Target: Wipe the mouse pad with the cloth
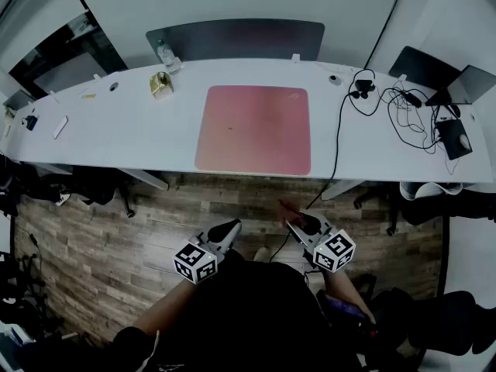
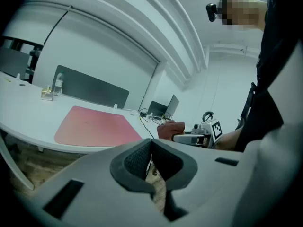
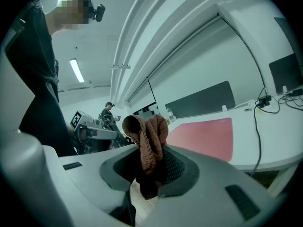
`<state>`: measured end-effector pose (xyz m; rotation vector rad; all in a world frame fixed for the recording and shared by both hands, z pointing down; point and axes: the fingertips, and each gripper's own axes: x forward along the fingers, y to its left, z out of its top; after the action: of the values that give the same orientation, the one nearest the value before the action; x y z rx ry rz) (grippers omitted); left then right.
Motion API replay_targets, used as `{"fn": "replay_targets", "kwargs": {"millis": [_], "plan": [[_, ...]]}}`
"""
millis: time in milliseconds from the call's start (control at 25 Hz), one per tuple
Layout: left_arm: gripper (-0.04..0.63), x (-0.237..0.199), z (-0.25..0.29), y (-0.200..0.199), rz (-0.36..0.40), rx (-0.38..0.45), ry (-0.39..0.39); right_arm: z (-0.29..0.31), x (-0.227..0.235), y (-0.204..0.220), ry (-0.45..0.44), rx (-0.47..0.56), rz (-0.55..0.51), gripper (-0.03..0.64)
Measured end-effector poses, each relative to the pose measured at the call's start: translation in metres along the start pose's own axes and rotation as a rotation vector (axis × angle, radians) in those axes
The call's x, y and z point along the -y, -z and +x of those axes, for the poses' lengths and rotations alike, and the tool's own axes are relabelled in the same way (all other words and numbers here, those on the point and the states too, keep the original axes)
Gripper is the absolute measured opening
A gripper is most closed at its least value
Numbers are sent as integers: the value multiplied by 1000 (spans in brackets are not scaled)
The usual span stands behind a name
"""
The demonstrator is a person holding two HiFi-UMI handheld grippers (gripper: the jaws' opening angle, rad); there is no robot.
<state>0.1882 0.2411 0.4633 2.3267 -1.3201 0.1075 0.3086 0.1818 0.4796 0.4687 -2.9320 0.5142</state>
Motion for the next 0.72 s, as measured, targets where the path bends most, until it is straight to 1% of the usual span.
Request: {"fn": "replay_targets", "kwargs": {"millis": [400,720], "plan": [[9,8,-9,1,11,2,-17,-7,-7,2,-5,13,-11,112],[9,5,-17,-3,24,-8,-38,-7,-5,-7,4,65,1,114]]}}
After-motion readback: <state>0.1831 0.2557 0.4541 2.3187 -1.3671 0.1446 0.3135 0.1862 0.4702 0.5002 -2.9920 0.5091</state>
